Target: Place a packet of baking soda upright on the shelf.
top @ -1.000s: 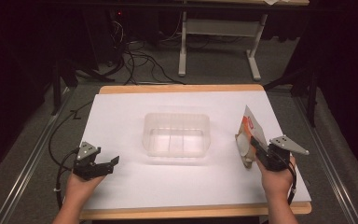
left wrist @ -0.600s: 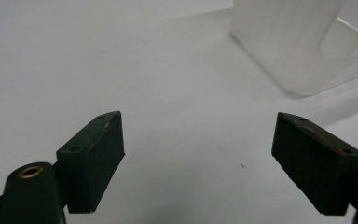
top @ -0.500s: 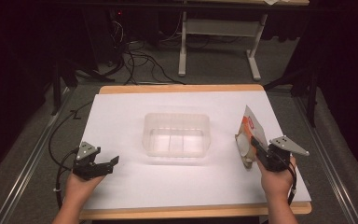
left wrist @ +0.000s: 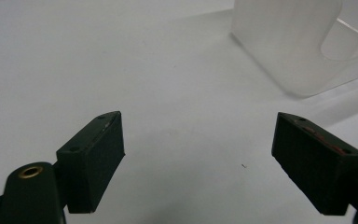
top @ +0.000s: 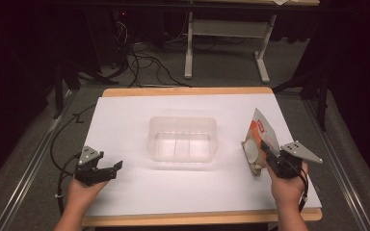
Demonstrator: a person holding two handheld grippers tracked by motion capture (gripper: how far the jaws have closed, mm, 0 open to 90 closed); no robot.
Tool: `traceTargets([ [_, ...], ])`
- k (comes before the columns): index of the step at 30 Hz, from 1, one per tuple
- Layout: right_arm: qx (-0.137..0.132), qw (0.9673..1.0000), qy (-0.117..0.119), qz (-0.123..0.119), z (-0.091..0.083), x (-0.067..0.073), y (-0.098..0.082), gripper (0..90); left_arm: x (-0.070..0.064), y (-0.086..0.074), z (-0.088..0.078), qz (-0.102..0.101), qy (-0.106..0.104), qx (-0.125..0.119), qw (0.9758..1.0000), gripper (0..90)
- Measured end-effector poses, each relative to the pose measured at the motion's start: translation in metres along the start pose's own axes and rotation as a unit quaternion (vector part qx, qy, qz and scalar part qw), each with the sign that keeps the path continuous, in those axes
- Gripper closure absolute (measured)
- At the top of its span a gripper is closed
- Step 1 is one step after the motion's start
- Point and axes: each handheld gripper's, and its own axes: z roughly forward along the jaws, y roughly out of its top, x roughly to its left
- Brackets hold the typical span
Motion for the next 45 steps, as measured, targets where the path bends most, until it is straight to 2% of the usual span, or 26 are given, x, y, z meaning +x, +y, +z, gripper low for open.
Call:
traceTargets([
  [13,-0.019,0.9998,0.003,-0.004,-0.012,0.005,0.005,90.0,0.001,0.000,-0.001,-0.002,0.001,-0.003,1.0000,17.2],
  [24,-0.043,0.9990,0.015,-0.003,-0.024,0.018,0.015,90.0,0.002,0.000,-0.002,-0.004,0.001,-0.007,1.0000,17.2],
  [29,-0.063,0.9978,0.020,-0.005,-0.030,0.025,0.026,90.0,0.002,0.000,-0.003,-0.002,0.001,-0.007,1.0000,17.2],
  [32,-0.075,0.9968,0.029,0.002,-0.031,0.029,0.037,90.0,0.003,0.000,-0.003,-0.001,0.001,-0.010,1.0000,17.2],
  [36,-0.077,0.9963,0.036,0.008,-0.028,0.033,0.048,90.0,0.004,0.000,-0.004,-0.002,-0.001,-0.010,0.9999,17.2],
  [39,-0.085,0.9958,0.035,0.004,-0.028,0.037,0.054,90.0,0.004,0.000,-0.004,-0.001,-0.001,-0.010,1.0000,17.1],
  [45,-0.098,0.9937,0.053,0.008,-0.025,0.050,0.072,90.0,0.002,0.001,-0.004,0.004,0.000,-0.009,1.0000,17.2],
])
